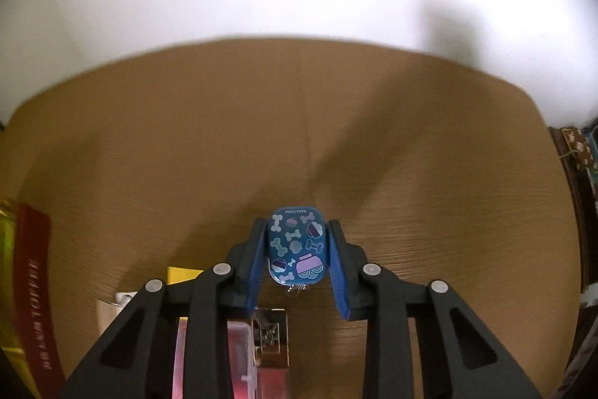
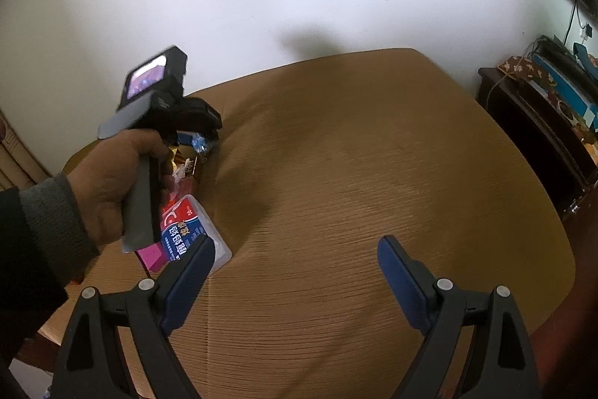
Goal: Organize rigid objects
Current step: 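Grasp the blue patterned keychain tag with the left gripper and lift, then carry the keychain tag with the left gripper over the red BAMI tin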
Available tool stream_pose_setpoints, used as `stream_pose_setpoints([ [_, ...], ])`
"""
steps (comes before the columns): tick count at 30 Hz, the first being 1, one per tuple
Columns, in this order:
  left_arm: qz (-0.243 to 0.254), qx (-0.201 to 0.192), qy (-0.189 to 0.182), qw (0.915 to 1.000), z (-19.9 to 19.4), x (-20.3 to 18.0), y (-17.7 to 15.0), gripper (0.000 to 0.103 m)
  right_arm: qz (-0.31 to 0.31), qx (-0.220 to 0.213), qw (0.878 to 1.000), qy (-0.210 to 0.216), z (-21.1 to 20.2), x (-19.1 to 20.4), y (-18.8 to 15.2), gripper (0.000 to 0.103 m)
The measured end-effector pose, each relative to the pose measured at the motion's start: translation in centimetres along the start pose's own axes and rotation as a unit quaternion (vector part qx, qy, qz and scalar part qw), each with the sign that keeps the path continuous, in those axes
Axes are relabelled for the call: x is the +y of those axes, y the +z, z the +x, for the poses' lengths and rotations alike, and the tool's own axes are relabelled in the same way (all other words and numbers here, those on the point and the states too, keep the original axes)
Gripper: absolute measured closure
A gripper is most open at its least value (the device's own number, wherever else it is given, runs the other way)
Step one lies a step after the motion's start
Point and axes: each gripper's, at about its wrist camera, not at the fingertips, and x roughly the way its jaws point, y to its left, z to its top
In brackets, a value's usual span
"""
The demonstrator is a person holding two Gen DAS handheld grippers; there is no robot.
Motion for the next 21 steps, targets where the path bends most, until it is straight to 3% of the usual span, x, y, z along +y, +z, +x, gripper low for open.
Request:
stream_pose_setpoints([
  [10, 0.025, -0.093, -0.011, 0.9953, -11.3, 2.0, 2.4, 0.076, -0.009, -0.002, 1.0, -0.009, 0.2, 0.8, -0.2, 0.012],
  [18, 0.026, -0.145, 0.02, 0.9889, -18.1, 7.1, 1.8, 0.075, -0.026, -0.006, 1.0, -0.01, -0.3, 1.4, -0.5, 0.012],
  [21, 0.022, -0.157, 0.037, 0.9867, -20.4, 6.0, 1.5, 0.075, -0.029, -0.007, 1.0, -0.009, -0.5, 1.6, -0.5, 0.012],
])
